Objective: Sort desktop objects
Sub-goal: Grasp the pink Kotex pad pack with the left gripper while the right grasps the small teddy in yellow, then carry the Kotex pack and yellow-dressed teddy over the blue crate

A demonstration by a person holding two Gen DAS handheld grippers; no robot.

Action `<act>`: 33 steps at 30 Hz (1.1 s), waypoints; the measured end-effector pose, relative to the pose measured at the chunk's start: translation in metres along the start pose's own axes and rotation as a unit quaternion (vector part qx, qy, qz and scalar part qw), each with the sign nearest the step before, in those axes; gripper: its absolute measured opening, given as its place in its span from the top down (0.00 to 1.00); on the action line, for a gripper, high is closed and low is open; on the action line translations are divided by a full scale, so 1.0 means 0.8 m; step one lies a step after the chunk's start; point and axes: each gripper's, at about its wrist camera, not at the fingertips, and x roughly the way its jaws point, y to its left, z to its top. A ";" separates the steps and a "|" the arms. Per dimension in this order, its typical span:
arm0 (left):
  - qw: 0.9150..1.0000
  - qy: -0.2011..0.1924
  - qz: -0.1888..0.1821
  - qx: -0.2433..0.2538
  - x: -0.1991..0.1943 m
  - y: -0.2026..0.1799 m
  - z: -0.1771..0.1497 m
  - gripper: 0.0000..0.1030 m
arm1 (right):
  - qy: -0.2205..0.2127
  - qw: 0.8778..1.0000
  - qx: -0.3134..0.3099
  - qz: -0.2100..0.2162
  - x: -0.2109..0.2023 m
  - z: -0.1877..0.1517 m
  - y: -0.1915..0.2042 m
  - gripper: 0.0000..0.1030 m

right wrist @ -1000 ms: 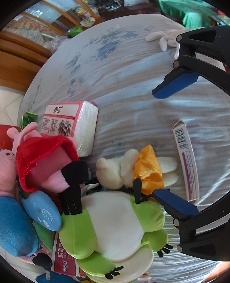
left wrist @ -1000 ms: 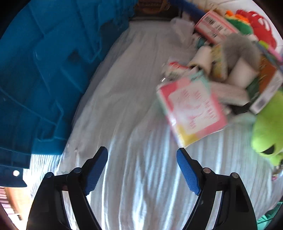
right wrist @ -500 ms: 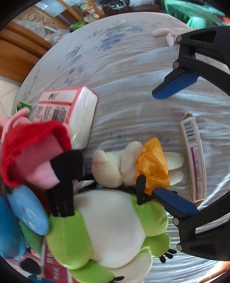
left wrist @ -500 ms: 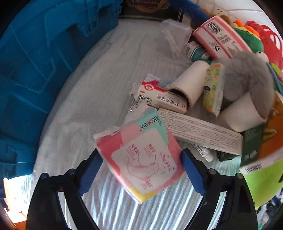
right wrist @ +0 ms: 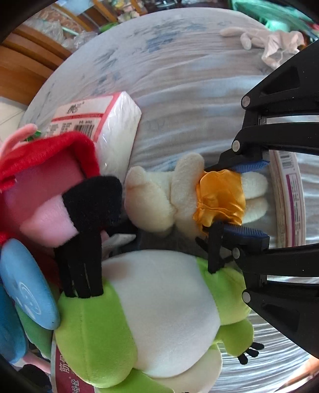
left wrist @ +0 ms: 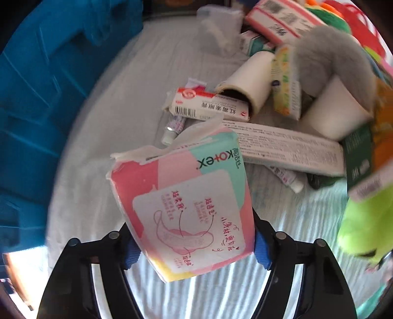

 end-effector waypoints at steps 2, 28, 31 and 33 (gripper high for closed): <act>0.999 -0.024 0.021 0.022 -0.015 -0.003 -0.012 0.30 | -0.007 1.000 0.007 0.002 -0.006 -0.001 -0.005 0.69; 0.956 -0.283 -0.028 0.079 -0.286 0.085 -0.058 0.30 | -0.238 0.959 -0.090 0.123 -0.288 -0.009 0.210 0.71; 0.946 -0.315 -0.029 0.073 -0.316 0.114 -0.054 0.30 | -0.263 0.944 -0.131 0.152 -0.322 -0.007 0.286 0.71; 0.938 -0.339 -0.023 0.067 -0.337 0.141 -0.050 0.30 | -0.281 0.932 -0.156 0.165 -0.341 -0.004 0.337 0.71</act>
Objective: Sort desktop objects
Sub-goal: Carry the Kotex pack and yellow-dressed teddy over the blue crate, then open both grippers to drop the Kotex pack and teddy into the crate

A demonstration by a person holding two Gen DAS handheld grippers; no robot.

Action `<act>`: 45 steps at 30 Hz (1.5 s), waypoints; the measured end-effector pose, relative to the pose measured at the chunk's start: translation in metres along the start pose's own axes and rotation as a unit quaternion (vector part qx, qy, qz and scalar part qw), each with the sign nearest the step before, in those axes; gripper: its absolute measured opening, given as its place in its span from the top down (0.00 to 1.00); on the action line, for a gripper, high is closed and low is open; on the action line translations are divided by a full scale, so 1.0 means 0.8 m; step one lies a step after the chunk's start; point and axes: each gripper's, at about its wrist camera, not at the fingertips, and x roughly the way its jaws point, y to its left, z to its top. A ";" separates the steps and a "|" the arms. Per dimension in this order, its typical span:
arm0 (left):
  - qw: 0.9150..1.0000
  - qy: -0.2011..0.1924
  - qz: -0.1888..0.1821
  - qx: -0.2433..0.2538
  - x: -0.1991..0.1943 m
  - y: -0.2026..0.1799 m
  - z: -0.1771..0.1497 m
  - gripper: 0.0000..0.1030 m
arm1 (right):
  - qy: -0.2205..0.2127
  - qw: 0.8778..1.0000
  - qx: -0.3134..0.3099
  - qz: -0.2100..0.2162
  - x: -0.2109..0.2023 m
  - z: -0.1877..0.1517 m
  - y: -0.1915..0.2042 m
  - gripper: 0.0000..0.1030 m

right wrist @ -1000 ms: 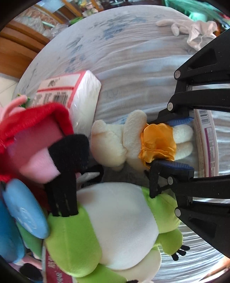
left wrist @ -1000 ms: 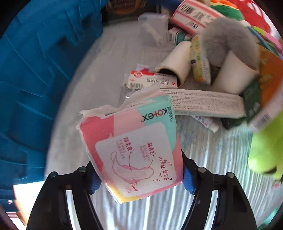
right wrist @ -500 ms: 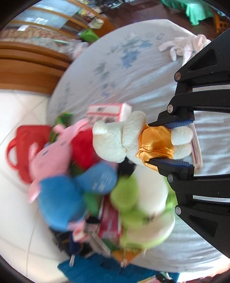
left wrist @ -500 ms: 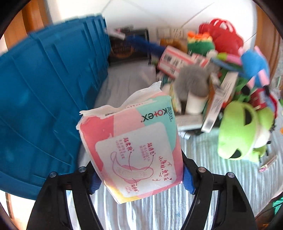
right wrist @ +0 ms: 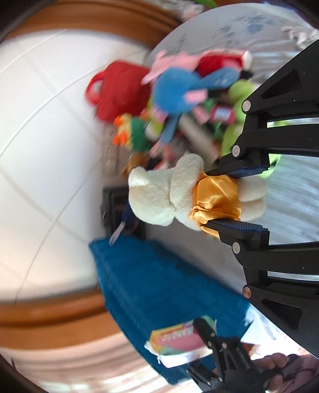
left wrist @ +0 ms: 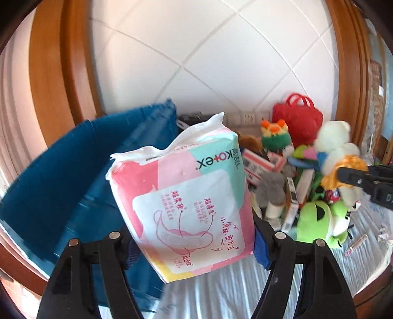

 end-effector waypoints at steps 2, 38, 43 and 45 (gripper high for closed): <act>1.000 -0.025 0.008 -0.008 -0.010 0.028 0.013 0.30 | -0.016 0.999 -0.025 0.013 0.007 0.020 0.046 0.71; 0.985 0.033 0.121 -0.121 0.059 0.348 0.032 0.29 | -0.034 0.979 -0.200 -0.018 0.140 0.128 0.397 0.58; 0.985 0.031 0.127 -0.115 0.055 0.332 0.030 0.29 | -0.054 0.978 -0.197 -0.027 0.128 0.127 0.397 0.17; 0.984 0.030 0.131 -0.114 0.052 0.332 0.030 0.29 | -0.060 0.979 -0.191 -0.026 0.122 0.127 0.394 0.13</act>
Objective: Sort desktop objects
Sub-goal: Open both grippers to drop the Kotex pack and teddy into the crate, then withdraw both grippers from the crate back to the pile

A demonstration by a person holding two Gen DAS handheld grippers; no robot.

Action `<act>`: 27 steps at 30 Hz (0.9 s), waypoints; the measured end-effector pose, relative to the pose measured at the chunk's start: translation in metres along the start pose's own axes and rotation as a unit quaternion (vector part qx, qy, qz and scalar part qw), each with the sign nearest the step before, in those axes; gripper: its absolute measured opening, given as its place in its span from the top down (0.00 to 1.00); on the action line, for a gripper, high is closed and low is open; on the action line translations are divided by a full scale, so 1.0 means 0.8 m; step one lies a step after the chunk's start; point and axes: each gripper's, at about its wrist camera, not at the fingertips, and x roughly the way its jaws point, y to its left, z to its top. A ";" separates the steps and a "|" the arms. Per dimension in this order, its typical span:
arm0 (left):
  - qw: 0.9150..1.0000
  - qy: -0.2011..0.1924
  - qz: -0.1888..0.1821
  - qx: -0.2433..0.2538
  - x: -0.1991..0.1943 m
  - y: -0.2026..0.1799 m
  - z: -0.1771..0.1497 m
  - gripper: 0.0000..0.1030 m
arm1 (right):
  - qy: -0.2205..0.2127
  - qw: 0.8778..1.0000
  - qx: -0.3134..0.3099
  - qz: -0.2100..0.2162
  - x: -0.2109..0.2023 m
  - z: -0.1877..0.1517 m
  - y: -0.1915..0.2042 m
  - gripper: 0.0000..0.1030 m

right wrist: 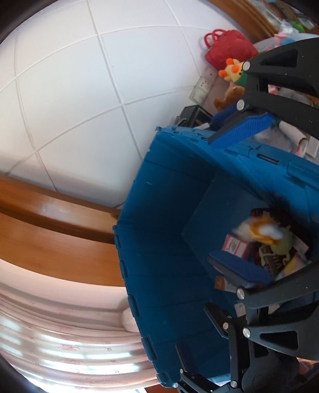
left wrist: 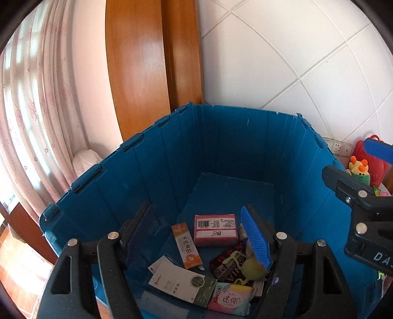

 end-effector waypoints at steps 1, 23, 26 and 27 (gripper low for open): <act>1.000 -0.002 0.002 -0.001 -0.003 0.000 -0.001 0.29 | -0.005 1.000 0.003 0.000 -0.003 0.000 -0.003 0.08; 0.988 -0.113 -0.093 -0.047 -0.125 -0.086 -0.004 0.20 | -0.029 0.988 0.127 -0.084 -0.137 -0.148 -0.190 0.00; 0.987 -0.119 -0.102 -0.026 -0.138 -0.136 -0.005 0.19 | -0.018 0.983 0.150 -0.109 -0.154 -0.182 -0.237 0.00; 0.987 -0.120 -0.106 -0.021 -0.141 -0.150 -0.005 0.19 | -0.013 0.980 0.156 -0.119 -0.159 -0.193 -0.252 0.00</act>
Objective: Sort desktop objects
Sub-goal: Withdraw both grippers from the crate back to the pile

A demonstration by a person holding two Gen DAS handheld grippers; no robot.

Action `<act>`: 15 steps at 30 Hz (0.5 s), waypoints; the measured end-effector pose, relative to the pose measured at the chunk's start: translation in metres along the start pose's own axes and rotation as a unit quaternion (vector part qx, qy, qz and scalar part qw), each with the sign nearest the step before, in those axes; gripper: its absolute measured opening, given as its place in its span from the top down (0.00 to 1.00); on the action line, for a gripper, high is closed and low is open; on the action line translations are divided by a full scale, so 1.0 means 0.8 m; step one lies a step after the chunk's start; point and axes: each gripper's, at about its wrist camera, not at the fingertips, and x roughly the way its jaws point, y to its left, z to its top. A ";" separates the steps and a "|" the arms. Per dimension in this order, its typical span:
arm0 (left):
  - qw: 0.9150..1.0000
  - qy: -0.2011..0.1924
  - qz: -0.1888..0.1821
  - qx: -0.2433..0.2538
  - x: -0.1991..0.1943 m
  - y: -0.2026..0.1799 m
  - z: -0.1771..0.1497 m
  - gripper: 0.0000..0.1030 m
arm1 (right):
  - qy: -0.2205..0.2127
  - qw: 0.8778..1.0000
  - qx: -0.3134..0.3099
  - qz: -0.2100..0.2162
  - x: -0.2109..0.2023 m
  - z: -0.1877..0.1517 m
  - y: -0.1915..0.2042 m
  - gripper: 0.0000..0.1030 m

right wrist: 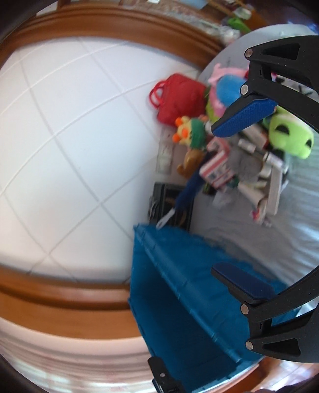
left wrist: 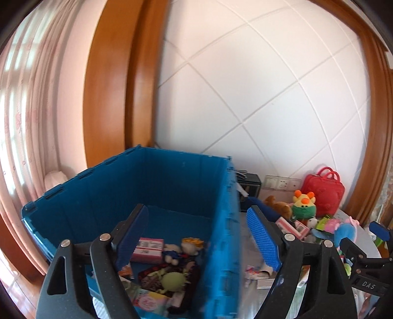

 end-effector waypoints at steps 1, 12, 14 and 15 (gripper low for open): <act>1.000 0.001 -0.007 0.006 0.000 -0.017 -0.001 0.19 | 0.003 1.000 0.004 -0.010 -0.002 -0.005 -0.015 0.00; 0.993 0.061 -0.063 0.079 0.031 -0.191 -0.059 0.19 | 0.089 0.989 0.050 -0.103 0.005 -0.097 -0.221 0.00; 0.990 0.080 -0.065 0.096 0.043 -0.214 -0.078 0.19 | 0.116 0.985 0.066 -0.111 0.009 -0.123 -0.257 0.00; 0.988 0.092 -0.066 0.105 0.051 -0.226 -0.090 0.19 | 0.134 0.981 0.076 -0.120 0.012 -0.141 -0.279 0.00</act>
